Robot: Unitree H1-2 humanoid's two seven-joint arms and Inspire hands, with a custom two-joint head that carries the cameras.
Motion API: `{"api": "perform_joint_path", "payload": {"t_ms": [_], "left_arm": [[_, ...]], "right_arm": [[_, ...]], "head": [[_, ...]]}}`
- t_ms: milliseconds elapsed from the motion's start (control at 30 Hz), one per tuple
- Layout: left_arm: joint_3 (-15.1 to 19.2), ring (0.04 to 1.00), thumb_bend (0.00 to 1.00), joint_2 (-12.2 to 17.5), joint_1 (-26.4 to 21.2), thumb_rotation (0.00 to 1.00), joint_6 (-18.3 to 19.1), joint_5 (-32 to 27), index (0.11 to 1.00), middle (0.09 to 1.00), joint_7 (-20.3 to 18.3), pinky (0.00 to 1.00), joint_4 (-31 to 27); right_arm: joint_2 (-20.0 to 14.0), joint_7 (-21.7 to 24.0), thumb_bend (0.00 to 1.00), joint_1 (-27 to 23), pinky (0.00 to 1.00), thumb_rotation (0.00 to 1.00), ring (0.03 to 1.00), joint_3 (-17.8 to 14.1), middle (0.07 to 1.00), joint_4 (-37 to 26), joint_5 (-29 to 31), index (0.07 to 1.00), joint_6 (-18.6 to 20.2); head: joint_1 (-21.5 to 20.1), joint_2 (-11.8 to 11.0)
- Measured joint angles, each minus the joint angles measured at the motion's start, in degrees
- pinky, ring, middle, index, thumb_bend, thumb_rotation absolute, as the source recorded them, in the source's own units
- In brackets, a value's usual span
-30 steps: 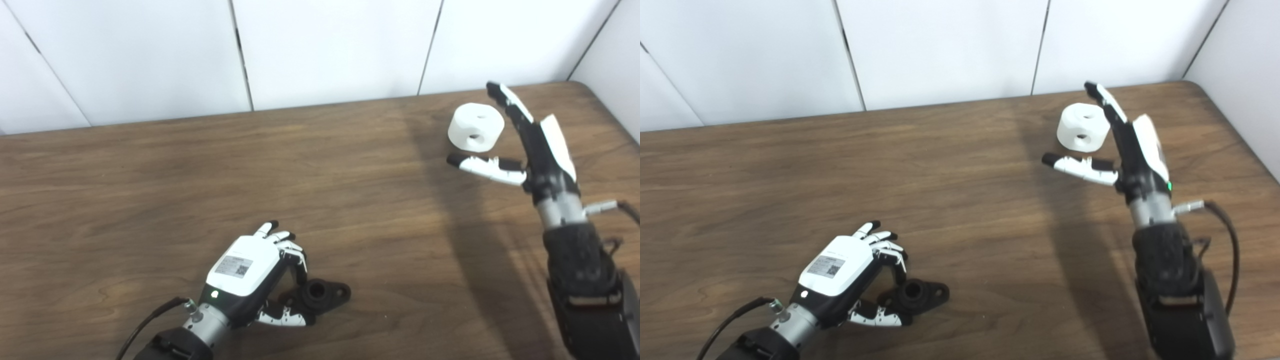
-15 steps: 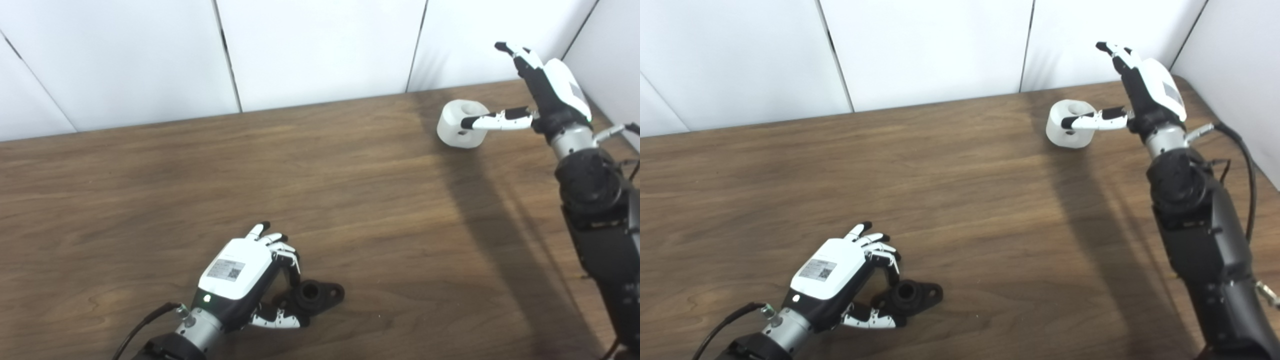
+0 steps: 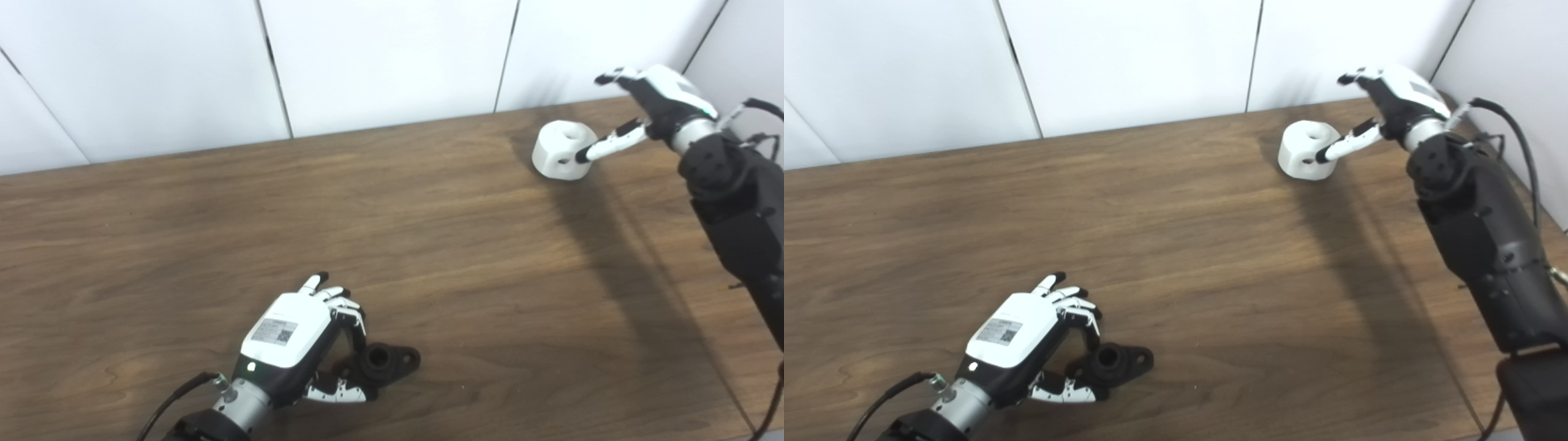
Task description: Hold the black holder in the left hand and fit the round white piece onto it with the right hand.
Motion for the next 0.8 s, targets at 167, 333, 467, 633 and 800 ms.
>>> {"api": "perform_joint_path", "payload": {"t_ms": [167,333,467,633,800], "left_arm": [[0.1,0.871,0.52,0.0,0.0,0.06,0.0,0.0,0.487,0.775,-0.1,1.00,0.0],[0.1,0.879,0.52,0.0,-0.1,0.06,0.1,0.0,0.488,0.781,-0.5,1.00,-0.1],[0.1,0.881,0.52,0.0,-0.1,0.06,0.1,0.0,0.488,0.783,-0.7,1.00,-0.1],[0.0,0.879,0.52,0.0,-0.2,0.06,0.1,0.0,0.488,0.782,-0.8,1.00,-0.1],[0.0,0.884,0.52,0.0,-0.2,0.06,0.1,0.0,0.488,0.784,-0.8,1.00,-0.1]], "right_arm": [[-0.1,2.3,1.00,-4.2,0.92,0.32,0.988,2.9,0.945,4.6,-0.1,0.867,0.2],[0.4,5.2,1.00,-8.3,0.81,0.34,0.942,3.6,0.929,8.1,-0.2,0.871,2.0],[1.9,6.2,1.00,-9.7,0.81,0.33,0.938,2.9,0.926,9.3,-2.2,0.873,2.0],[4.1,7.5,0.98,-9.8,0.87,0.32,0.957,2.6,0.932,10.9,-4.4,0.865,2.0],[4.8,8.3,0.97,-10.6,0.87,0.32,0.964,2.2,0.930,13.0,-6.5,0.861,2.1]], "head": [[0.1,-0.3],[0.3,-0.6],[0.5,-0.8],[0.5,-0.8],[0.4,-0.7]]}}
